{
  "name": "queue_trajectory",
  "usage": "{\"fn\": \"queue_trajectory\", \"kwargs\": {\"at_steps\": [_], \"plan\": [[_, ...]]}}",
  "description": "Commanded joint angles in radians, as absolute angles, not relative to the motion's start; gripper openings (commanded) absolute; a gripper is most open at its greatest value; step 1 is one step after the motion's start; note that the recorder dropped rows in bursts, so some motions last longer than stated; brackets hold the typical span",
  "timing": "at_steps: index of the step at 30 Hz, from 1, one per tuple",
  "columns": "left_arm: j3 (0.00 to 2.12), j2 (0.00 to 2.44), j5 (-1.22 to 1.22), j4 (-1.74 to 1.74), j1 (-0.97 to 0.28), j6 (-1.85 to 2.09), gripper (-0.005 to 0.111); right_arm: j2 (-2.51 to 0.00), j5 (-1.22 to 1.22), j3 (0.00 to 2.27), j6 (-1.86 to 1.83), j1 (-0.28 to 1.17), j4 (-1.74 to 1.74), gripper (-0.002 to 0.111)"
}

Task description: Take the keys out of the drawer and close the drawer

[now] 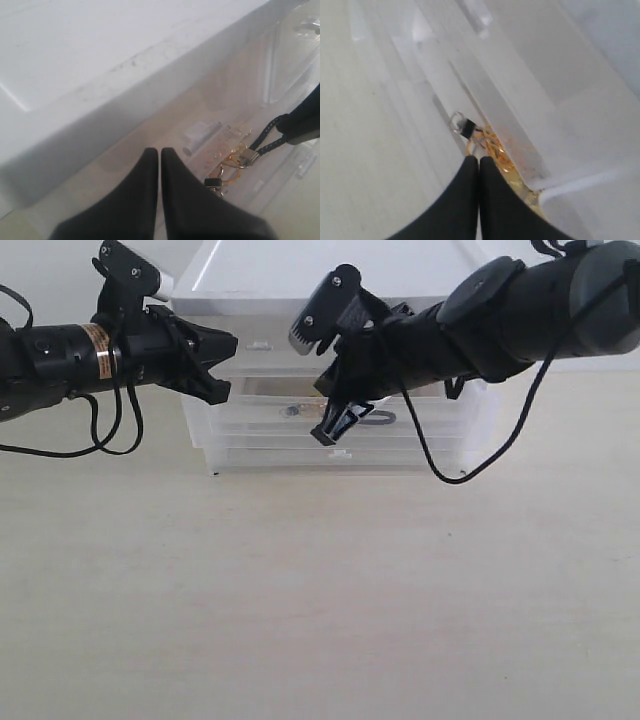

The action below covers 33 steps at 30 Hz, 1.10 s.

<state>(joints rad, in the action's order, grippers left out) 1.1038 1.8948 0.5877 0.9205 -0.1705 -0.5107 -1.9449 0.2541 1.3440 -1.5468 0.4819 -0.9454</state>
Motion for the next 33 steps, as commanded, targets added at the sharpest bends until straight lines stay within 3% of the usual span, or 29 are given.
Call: {"fn": "queue_trajectory", "kwargs": {"at_steps": [1,6,33], "plan": [[1.14,1.891,0.522,0.766,-0.149,-0.528,0.004,-2.001,0.403,1.365,-1.268,0.469,-0.585,0.0],[1.14,1.891,0.522,0.766,-0.149,-0.528,0.004,-1.997,0.448,1.365,-0.935,0.469,-0.234,0.0],[1.14,1.891,0.522,0.745,-0.149,-0.532,0.004,-1.935,0.684,1.365,-0.812,0.579,-0.197,0.0]]}}
